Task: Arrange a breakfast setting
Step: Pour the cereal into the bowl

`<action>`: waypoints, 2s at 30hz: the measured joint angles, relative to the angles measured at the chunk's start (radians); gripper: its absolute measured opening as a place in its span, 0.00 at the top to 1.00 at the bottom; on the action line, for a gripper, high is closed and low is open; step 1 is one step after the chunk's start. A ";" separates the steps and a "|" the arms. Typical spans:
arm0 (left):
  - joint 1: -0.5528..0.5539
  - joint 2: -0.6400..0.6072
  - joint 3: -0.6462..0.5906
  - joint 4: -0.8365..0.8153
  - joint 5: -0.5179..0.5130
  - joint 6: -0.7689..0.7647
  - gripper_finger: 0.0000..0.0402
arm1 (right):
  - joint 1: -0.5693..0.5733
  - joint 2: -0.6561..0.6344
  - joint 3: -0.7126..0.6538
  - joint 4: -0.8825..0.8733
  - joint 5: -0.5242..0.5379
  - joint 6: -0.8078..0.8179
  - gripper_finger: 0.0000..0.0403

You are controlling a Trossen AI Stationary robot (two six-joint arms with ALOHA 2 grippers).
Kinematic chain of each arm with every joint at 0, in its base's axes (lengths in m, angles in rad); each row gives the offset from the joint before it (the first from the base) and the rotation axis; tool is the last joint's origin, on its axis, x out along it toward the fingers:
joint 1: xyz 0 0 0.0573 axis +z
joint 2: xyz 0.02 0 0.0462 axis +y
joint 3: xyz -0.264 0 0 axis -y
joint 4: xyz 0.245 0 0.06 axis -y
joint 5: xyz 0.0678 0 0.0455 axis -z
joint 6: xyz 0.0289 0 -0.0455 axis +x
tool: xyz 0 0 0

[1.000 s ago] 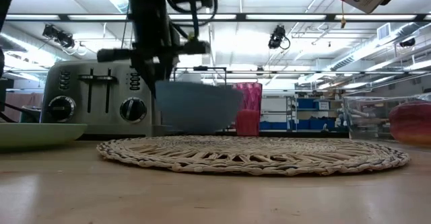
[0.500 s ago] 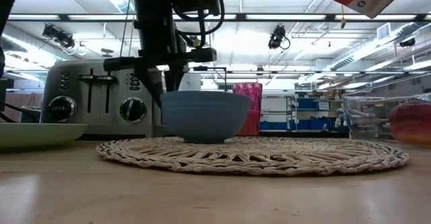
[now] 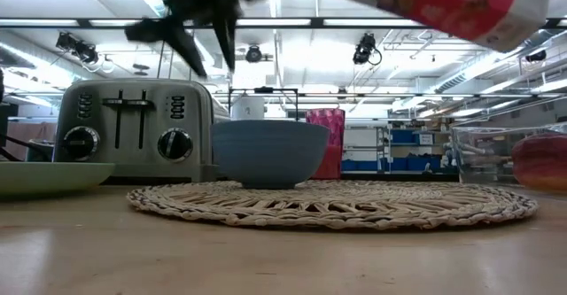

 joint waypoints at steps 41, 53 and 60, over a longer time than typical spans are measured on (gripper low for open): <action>-0.127 -0.259 0.001 -0.010 -0.238 0.145 0.55 | -0.001 0.256 -0.054 -0.061 0.046 0.115 0.39; -0.130 -0.259 0.001 0.005 -0.242 0.174 0.55 | -0.005 0.258 -0.052 -0.075 0.050 0.188 0.40; -0.130 -0.259 0.001 0.026 -0.248 0.210 0.55 | -0.008 0.288 -0.007 -0.140 0.051 0.206 0.40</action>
